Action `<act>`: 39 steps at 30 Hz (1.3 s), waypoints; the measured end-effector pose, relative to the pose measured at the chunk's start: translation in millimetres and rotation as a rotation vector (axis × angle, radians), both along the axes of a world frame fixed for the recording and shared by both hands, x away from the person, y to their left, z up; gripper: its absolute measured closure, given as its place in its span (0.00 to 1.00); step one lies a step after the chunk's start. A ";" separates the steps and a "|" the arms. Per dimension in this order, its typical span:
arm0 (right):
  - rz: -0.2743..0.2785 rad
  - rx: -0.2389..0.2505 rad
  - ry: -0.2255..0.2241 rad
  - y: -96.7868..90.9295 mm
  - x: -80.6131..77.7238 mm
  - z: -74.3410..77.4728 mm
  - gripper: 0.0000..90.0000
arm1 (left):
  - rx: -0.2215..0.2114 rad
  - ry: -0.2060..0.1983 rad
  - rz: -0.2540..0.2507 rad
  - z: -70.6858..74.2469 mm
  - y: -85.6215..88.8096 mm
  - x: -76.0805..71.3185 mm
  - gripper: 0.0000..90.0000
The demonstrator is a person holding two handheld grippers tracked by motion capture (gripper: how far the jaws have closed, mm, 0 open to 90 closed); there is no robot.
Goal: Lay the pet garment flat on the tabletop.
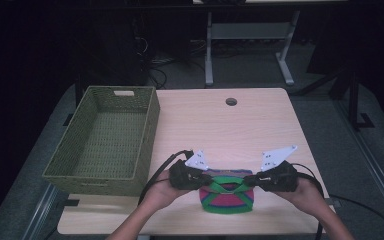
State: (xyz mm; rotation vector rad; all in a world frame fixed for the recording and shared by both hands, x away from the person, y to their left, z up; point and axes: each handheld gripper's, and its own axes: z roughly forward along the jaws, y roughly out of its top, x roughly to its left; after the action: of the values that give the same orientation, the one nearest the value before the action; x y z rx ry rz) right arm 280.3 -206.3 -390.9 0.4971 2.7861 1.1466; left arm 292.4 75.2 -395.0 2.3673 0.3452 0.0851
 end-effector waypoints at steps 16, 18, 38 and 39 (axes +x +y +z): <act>-0.005 -0.001 -0.002 0.0 5.2 4.8 0.95 | -0.016 0.012 0.019 2.9 1.0 7.0 0.94; -0.006 0.003 -0.001 0.4 5.9 6.0 0.95 | -0.015 0.010 0.020 3.8 1.0 8.1 0.94; -0.012 -0.007 -0.002 1.9 19.8 14.7 0.95 | -0.028 0.018 0.043 7.7 1.9 16.7 0.94; -0.012 -0.007 -0.002 1.9 19.8 14.7 0.95 | -0.027 0.018 0.042 8.1 2.3 17.5 0.94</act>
State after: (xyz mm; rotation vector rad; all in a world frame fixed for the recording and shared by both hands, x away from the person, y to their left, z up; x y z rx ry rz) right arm 300.1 -204.4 -376.2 0.5119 2.7804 1.1343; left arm 309.9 77.5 -386.8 2.3356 0.4018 0.0788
